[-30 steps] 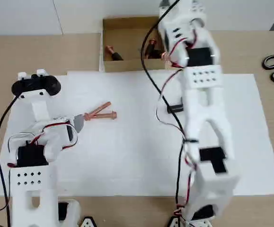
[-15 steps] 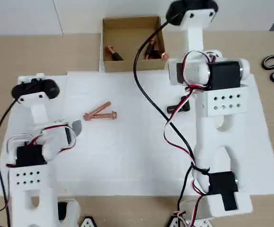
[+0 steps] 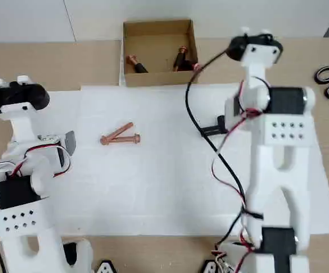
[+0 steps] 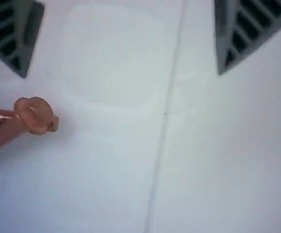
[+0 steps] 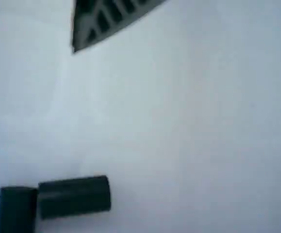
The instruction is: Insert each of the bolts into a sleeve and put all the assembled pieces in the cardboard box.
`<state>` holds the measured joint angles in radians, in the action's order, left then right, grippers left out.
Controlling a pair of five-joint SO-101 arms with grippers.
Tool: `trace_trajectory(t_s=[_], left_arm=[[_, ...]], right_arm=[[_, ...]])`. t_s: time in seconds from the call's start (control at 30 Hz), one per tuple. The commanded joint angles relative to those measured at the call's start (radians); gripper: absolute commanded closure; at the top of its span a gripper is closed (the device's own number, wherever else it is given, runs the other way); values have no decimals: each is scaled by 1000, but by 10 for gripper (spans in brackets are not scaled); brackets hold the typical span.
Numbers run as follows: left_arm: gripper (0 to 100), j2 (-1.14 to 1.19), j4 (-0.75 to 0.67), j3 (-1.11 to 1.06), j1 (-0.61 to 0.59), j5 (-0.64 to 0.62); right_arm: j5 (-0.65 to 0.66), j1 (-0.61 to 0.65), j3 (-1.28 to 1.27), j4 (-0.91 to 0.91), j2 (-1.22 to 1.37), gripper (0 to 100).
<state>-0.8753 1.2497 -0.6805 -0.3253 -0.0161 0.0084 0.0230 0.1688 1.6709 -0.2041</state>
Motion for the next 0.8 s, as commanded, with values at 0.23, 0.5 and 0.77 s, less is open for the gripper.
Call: trace_trajectory(t_s=[0.23,0.5,0.77], left_arm=[[761,-11,-25,-25,2,6],[761,-11,-83,-22,3,5],[764,-11,-38,-24,-3,5]], right_arm=[[12,-13,-245,-59,-168,847],[14,-15,-374,-73,-177,847],[15,-12,-371,-136,-170,847]])
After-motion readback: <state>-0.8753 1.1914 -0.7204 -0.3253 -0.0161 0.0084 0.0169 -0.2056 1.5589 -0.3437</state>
